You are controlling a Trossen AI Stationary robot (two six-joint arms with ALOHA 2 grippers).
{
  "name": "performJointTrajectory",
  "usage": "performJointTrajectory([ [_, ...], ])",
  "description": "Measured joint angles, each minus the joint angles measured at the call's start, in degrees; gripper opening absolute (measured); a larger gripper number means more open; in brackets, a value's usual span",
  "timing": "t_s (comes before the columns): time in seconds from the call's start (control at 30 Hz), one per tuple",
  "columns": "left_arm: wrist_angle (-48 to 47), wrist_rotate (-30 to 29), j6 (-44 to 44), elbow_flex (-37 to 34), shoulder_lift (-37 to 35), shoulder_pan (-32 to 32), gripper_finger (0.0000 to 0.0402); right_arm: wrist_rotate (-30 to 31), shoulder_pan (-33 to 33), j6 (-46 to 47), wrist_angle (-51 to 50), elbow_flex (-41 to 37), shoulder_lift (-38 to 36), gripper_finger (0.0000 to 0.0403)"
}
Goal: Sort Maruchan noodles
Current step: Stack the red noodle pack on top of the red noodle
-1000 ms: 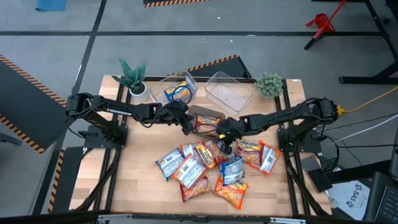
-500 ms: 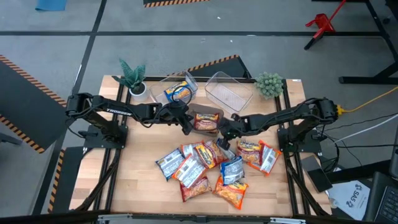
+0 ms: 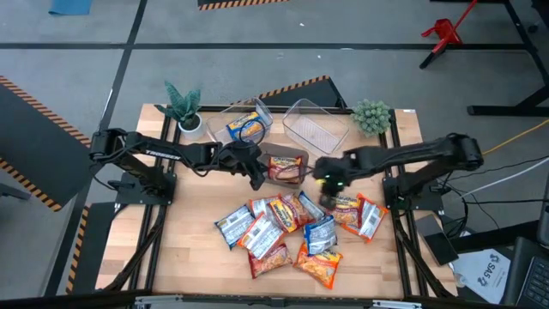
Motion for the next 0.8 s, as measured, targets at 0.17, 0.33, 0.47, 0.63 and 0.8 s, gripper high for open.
performJointTrajectory([
  [0.17,0.1,-0.3,-0.1,0.0,-0.2,0.0,0.0,2.0,1.5,3.4,-17.8,-1.5,-7.7,0.0007],
  [0.33,0.2,-0.1,-1.1,0.0,-0.2,0.0,0.0002,1.6,1.6,8.5,-21.1,-8.1,-15.4,0.008],
  [0.47,1.5,-0.1,-1.0,0.0,-0.2,0.0,0.0022,-0.7,-0.7,11.8,-13.2,-15.4,-19.5,0.0182],
  [0.63,4.0,0.1,-1.4,0.0,-0.2,0.0,0.0049,-8.5,-3.6,12.2,-2.0,-26.3,-19.9,0.0307],
  [0.8,3.9,0.2,-1.4,0.0,-0.2,0.0,0.0062,-13.2,-6.3,14.0,8.2,-33.6,-18.2,0.0373],
])
